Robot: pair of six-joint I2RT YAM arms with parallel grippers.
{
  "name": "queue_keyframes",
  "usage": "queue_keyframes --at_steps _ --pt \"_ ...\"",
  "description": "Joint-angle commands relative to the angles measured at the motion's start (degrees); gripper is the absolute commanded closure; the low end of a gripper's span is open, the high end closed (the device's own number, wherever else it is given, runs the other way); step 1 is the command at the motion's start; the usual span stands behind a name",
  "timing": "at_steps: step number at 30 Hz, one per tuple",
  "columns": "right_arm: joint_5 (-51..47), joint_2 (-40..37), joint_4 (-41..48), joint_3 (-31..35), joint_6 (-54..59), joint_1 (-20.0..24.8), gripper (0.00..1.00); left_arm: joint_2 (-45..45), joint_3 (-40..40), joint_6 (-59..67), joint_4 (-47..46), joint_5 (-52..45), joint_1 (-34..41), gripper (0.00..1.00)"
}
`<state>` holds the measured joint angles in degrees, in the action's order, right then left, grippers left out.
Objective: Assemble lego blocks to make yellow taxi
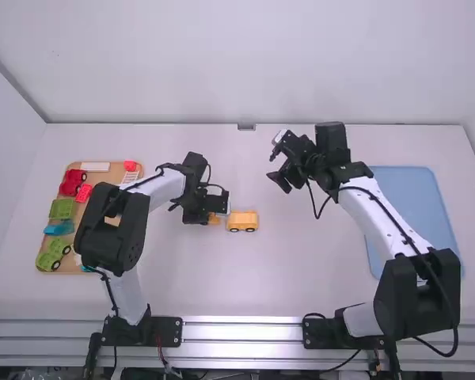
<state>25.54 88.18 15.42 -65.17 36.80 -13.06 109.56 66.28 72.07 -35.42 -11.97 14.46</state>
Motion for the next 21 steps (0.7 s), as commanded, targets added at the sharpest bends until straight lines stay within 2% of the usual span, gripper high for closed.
queue_keyframes --at_steps 1,7,8,9,12,13,17,21 --pt "0.09 -0.96 -0.13 0.39 -0.59 -0.13 0.01 0.61 -1.66 0.83 -0.17 -0.46 -0.11 0.75" --pt "0.13 -0.96 -0.02 0.39 -0.59 -0.07 0.01 0.61 -2.6 0.83 1.44 -0.46 -0.52 0.72" --pt "0.09 -0.96 -0.04 0.39 -0.59 -0.07 0.01 0.61 -2.6 0.83 1.42 -0.46 -0.55 0.69" --pt "0.11 -0.96 -0.04 0.39 -0.57 -0.09 0.01 0.61 -2.6 0.81 1.46 -0.42 -0.55 0.6" --pt "0.09 -0.96 -0.04 0.39 -0.59 -0.17 0.01 0.61 -2.6 0.83 1.46 -0.44 -0.59 0.44" --pt "0.11 -0.96 -0.04 0.39 -0.59 -0.07 0.01 0.61 -2.54 0.83 1.42 -0.42 -0.57 0.02" --pt "0.09 -0.96 -0.09 0.39 -0.59 -0.15 0.01 0.55 -1.79 0.79 0.98 -1.92 -0.61 0.01" --pt "0.09 -0.96 -0.07 0.39 -0.59 -0.04 0.01 0.46 -1.27 1.66 0.37 -9.88 -2.27 0.01"
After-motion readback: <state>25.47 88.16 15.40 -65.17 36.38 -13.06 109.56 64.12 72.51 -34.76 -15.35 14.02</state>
